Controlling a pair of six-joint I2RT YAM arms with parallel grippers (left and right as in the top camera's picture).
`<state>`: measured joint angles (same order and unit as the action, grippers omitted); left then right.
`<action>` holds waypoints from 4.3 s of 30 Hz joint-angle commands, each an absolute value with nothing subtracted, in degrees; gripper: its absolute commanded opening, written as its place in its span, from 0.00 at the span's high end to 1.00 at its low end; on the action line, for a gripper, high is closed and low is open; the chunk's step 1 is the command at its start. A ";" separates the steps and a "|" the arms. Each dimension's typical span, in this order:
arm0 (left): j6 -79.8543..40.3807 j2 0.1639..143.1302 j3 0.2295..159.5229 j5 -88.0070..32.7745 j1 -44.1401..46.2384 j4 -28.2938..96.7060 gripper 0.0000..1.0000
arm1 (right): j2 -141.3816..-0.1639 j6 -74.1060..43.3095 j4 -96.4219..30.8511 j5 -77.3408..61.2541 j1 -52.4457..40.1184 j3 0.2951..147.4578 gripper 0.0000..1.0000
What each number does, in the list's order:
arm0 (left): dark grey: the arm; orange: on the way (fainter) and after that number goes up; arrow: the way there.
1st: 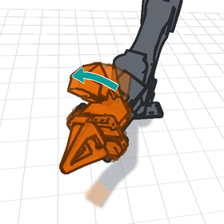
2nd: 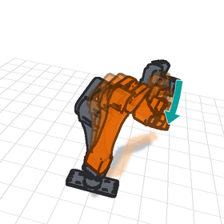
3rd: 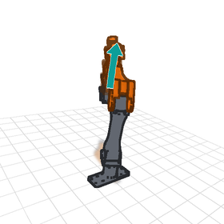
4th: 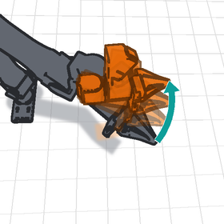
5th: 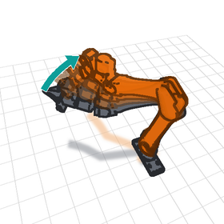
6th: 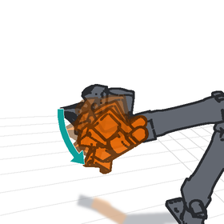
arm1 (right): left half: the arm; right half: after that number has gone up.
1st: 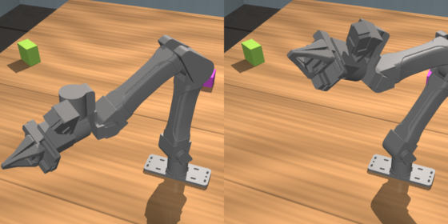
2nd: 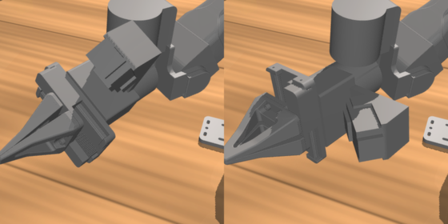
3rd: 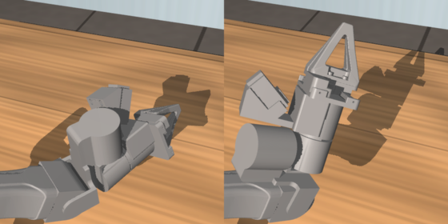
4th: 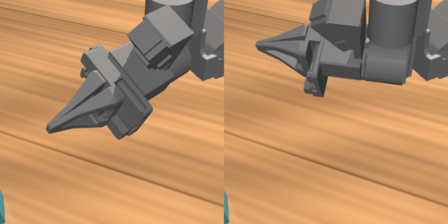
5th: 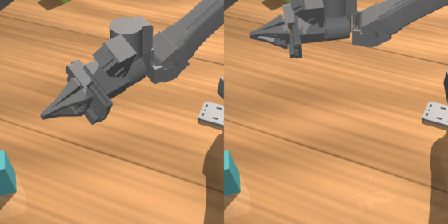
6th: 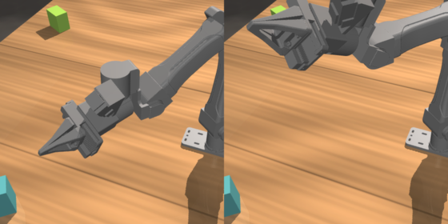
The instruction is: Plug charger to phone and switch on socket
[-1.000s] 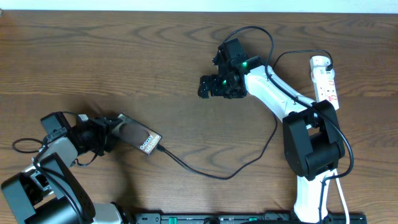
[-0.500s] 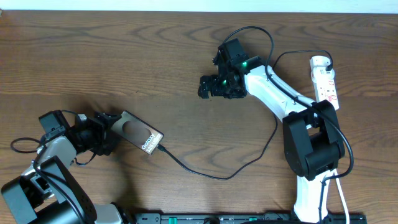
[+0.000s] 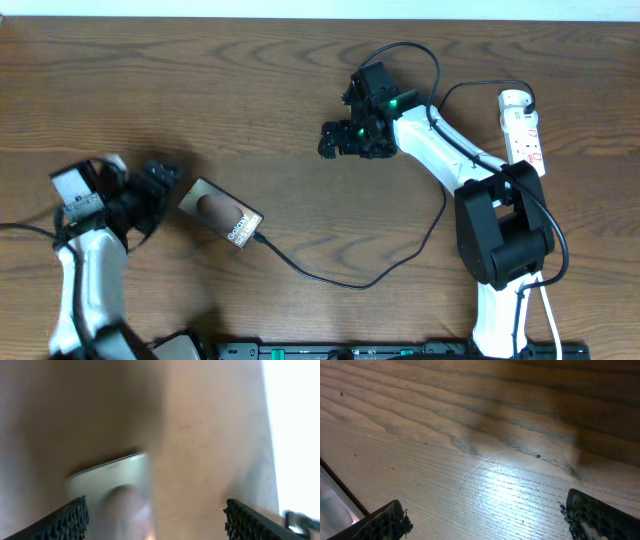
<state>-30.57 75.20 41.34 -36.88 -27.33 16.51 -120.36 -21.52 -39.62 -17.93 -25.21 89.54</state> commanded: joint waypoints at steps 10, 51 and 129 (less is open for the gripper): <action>-17.58 64.95 47.99 -29.12 -10.15 17.12 0.15 | -113.62 -20.49 -47.64 -6.61 -19.49 99.18 0.01; -17.43 65.10 47.97 -19.86 -1.15 14.61 0.14 | -126.54 16.45 -52.84 -26.96 25.87 105.69 0.01; -17.39 67.05 47.81 -19.81 -1.15 17.76 0.14 | -131.52 5.80 -59.83 -20.88 18.81 109.32 0.02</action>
<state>-18.13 66.76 46.98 -20.60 -1.32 17.65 -130.87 6.68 -59.59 -19.27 19.77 109.45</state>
